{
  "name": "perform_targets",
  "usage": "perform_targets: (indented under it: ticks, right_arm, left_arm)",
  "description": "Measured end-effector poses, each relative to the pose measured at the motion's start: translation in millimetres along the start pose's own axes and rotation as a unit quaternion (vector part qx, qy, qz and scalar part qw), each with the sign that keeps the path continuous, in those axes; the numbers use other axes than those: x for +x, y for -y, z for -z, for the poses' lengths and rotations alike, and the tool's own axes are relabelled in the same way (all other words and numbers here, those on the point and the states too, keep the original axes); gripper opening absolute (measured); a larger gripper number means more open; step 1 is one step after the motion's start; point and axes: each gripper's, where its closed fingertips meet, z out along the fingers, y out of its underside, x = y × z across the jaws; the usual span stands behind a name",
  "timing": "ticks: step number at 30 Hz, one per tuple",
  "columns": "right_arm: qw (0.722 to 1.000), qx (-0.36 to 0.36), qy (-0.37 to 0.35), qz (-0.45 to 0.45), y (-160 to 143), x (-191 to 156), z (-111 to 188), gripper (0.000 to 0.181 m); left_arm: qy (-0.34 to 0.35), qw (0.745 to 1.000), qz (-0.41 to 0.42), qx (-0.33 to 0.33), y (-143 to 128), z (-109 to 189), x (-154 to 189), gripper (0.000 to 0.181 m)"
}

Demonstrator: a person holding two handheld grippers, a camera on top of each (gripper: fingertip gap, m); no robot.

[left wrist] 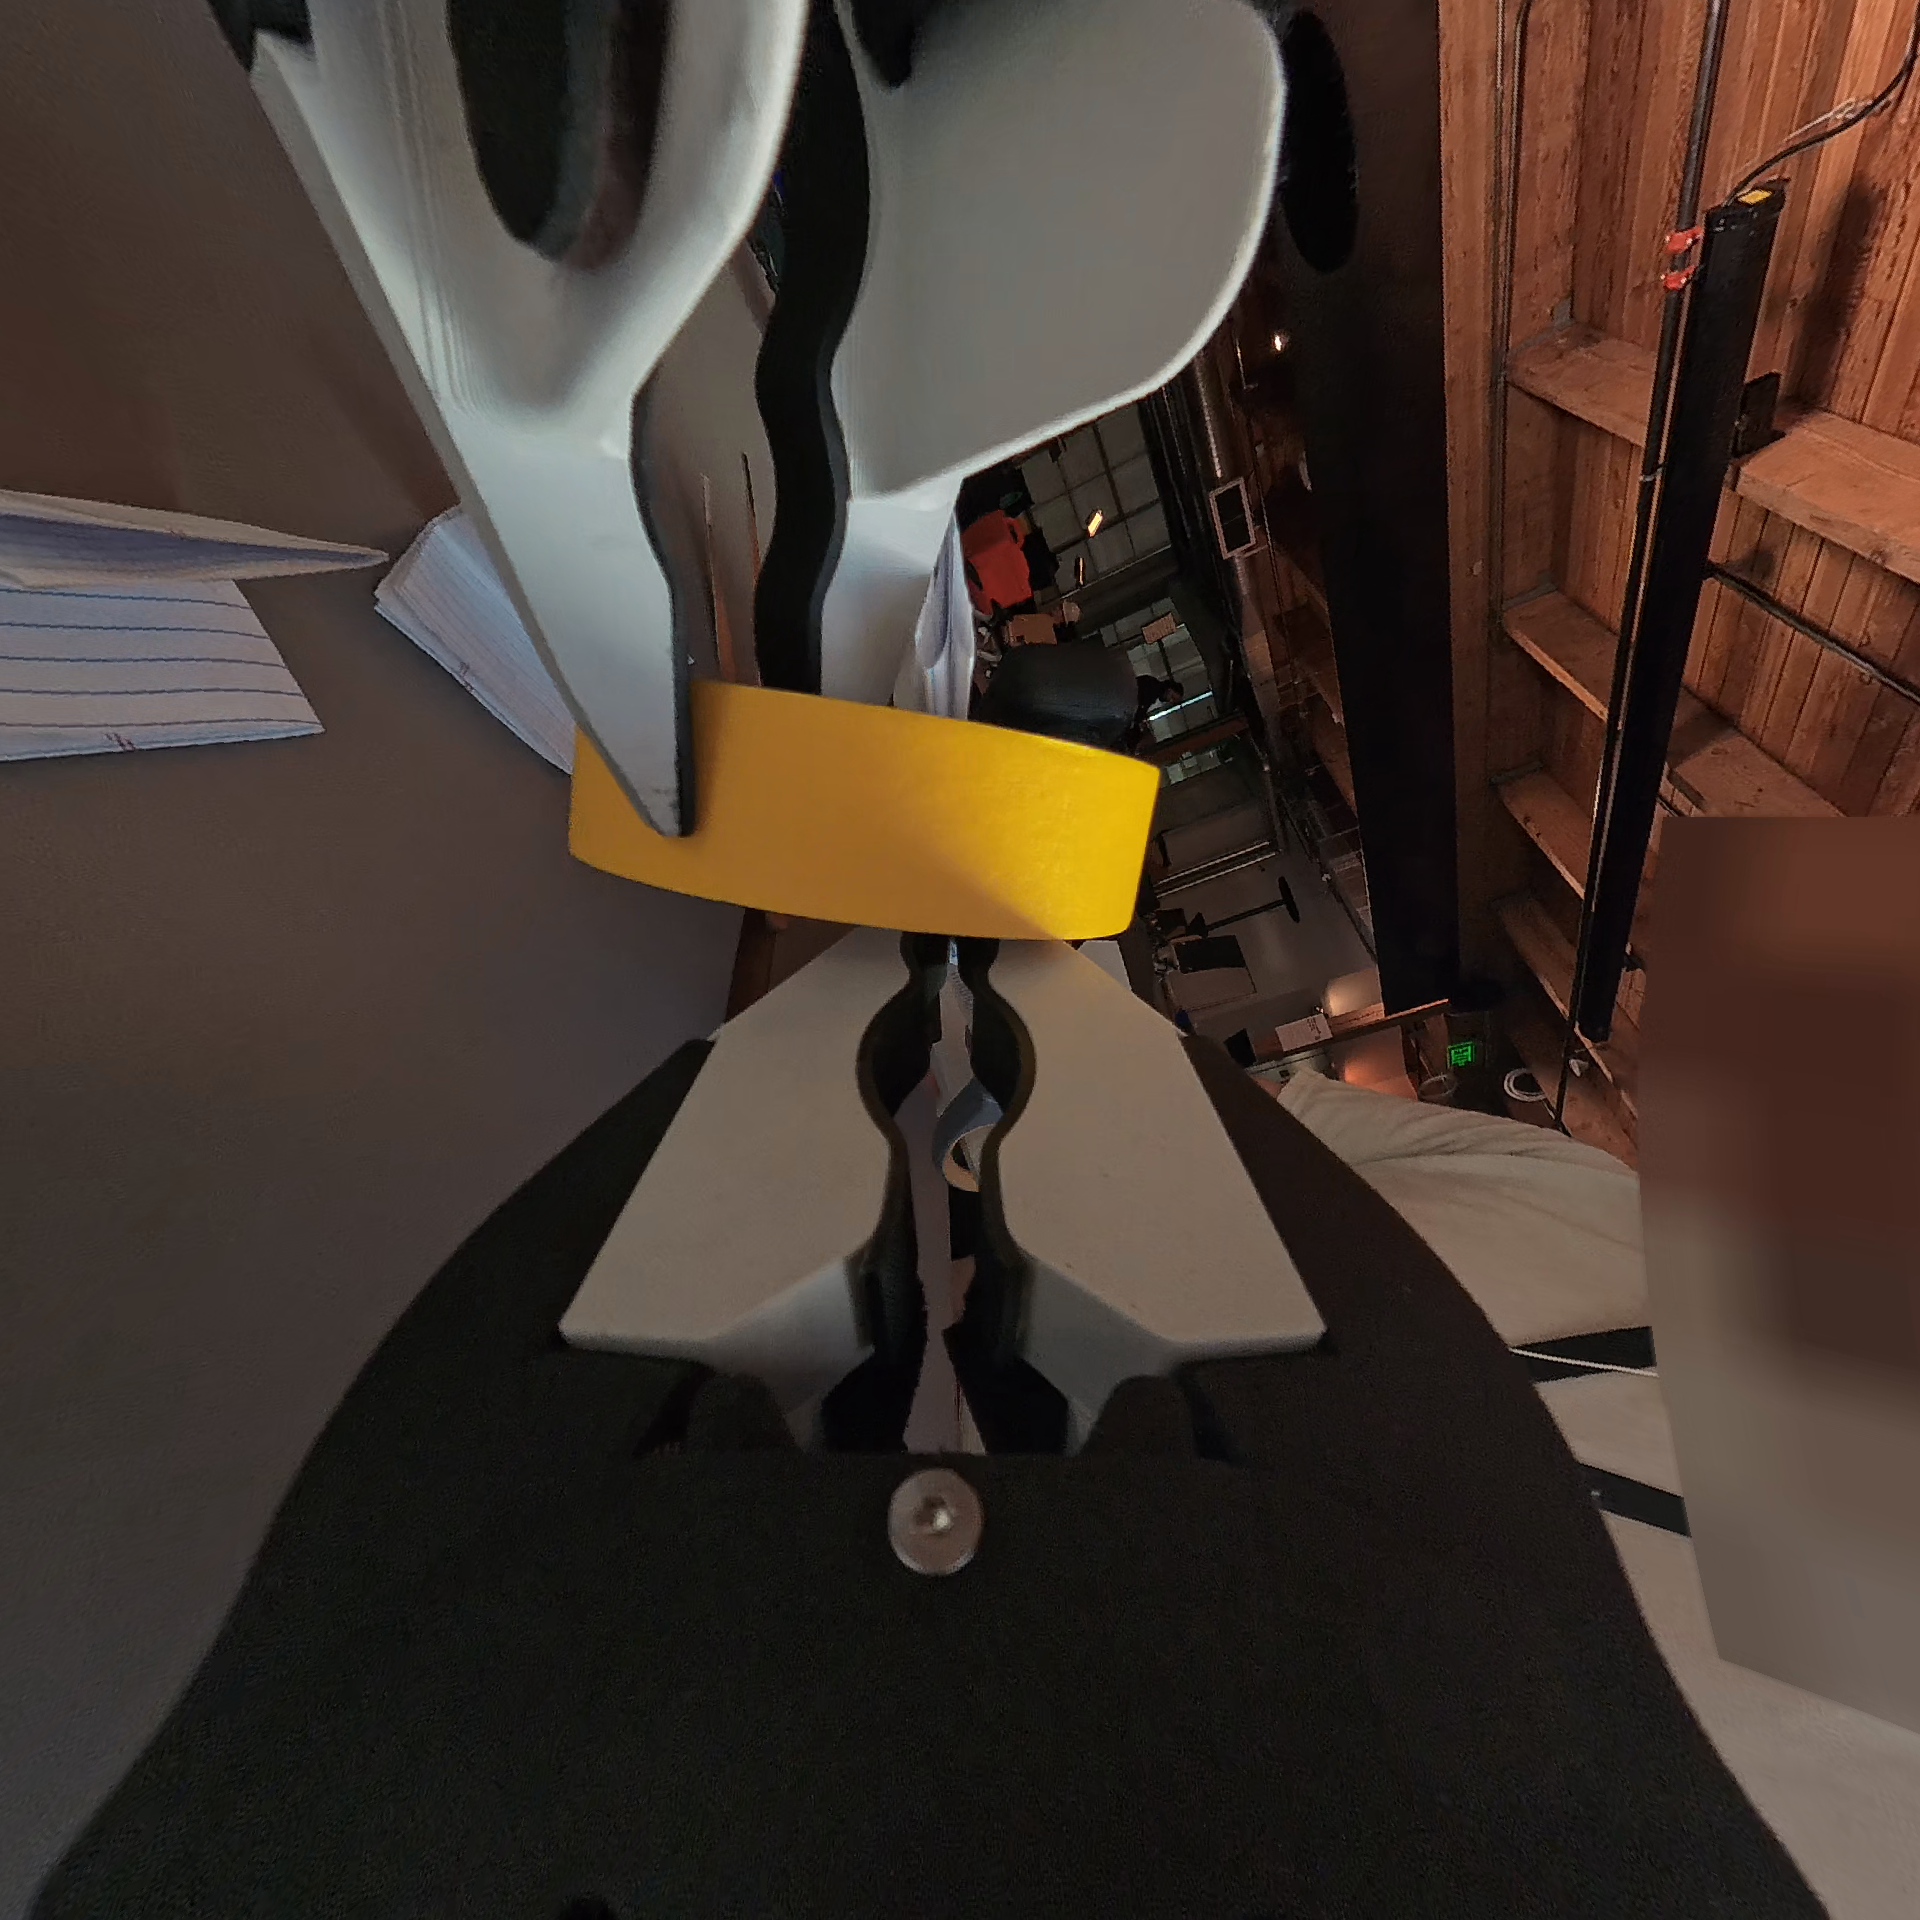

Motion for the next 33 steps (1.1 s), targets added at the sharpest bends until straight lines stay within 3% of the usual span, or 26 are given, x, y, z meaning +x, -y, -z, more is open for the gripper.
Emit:
perform_targets:
  ticks: [15,23,29,33]
  right_arm:
    - [0.999,0.032,0.011,-0.037,2,7,7,0.029]
    - [0.993,0.052,0.047,-0.09,-1,8,-4,0.03]
    - [0.984,0.081,0.098,-0.121,-4,-3,-26,0.03]
    - [0.971,0.142,0.15,-0.118,8,-13,-32,0.029]
  left_arm:
    - [0.025,0.999,0.016,-0.012,-3,5,-10,0.0]
    - [0.057,0.995,0.073,-0.047,-13,7,-32,0.0]
    - [0.099,0.968,0.195,-0.122,-30,10,-35,0.0]
    - [0.149,0.952,0.209,-0.164,-26,9,-31,0.0]
